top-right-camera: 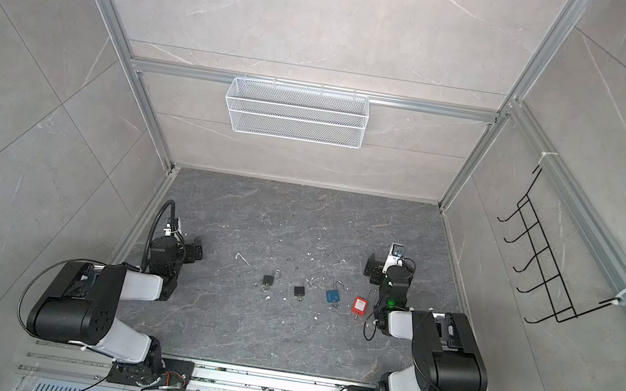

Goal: Lock with the key

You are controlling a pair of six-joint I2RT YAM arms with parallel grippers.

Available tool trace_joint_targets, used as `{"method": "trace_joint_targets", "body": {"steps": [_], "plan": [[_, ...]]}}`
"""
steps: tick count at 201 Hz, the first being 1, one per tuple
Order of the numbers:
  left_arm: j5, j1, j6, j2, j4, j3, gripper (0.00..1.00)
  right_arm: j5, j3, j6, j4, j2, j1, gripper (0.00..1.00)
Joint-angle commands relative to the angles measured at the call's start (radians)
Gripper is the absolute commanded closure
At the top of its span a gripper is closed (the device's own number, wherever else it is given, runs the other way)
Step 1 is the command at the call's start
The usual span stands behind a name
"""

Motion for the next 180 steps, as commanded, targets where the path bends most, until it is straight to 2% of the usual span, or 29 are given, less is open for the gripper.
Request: {"method": "trace_joint_targets", "body": {"steps": [1, 180], "plan": [[-0.016, -0.001, -0.003, -0.005, 0.047, 0.006, 0.0, 0.012, -0.009, 0.015, 0.02, 0.008, 0.002, 0.0], [-0.009, 0.002, -0.004, -0.002, 0.038, 0.012, 0.0, 0.005, -0.004, 0.017, 0.011, 0.011, -0.002, 0.0]]}}
